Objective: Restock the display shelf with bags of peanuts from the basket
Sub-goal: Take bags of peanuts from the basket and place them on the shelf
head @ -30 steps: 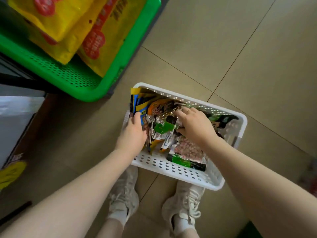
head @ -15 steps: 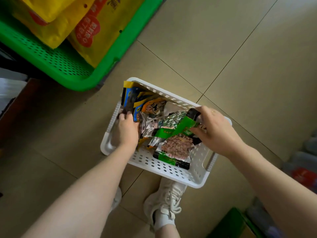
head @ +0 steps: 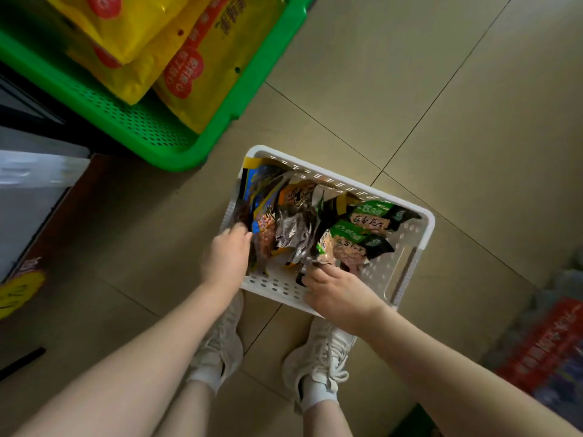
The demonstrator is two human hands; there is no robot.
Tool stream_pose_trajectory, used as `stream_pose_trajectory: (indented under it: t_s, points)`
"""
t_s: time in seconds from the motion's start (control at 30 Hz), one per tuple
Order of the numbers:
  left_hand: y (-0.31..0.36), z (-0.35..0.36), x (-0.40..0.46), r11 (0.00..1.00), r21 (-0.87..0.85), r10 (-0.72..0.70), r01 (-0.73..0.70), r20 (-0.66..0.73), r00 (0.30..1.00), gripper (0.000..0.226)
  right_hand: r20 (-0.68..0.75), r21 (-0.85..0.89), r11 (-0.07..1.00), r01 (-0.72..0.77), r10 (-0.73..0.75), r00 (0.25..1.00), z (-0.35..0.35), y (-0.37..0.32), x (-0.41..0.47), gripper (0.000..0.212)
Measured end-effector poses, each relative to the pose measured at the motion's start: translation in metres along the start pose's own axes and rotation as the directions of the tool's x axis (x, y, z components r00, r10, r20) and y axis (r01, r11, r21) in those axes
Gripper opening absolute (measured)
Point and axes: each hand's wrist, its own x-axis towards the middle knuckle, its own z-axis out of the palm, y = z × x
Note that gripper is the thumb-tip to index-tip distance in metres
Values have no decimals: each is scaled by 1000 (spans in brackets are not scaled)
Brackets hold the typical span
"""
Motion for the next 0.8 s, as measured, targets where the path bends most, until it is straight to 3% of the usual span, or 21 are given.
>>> stream_pose_trajectory:
  t_s: [0.07,0.13,0.2,0.23,0.3,0.33,0.37,0.43,0.5,0.67,0.8]
  points:
    - [4,10,8,990,-128,50,-52,-19,999,18,-207,80,996,30,-13,978,11,-7,3,16]
    - [7,21,12,977,-209,43,-42,0,999,21,-436,131,991,-21,77,897,13,-13,0,23]
    - [9,26,16,943,-326,-75,71,0,997,33,-555,241,953,-184,291,780,13,-13,-5,27]
    - [9,29,19,921,-372,-127,114,-11,992,38,-550,347,899,-269,427,718,13,-11,-6,30]
    - [9,33,25,923,-345,-172,169,23,985,43,-387,595,705,-386,673,631,12,-7,-4,38]
    - [9,35,29,942,-284,-169,177,52,984,42,-231,702,576,-418,740,632,9,-5,0,48]
    - [8,38,32,957,-235,-157,171,78,984,40,-68,771,459,-442,749,659,8,-5,6,61]
    - [6,41,38,956,-245,-130,162,142,981,43,94,818,351,-455,699,709,9,-6,24,85]
    - [1,42,41,939,-317,-77,137,195,978,54,136,822,332,-463,675,726,12,-10,45,101]
    - [-3,42,45,896,-438,31,79,237,971,60,180,725,348,-594,738,651,29,-20,78,128]
    - [-8,39,43,944,-329,46,23,201,979,55,157,660,362,-659,790,592,40,-25,86,122]
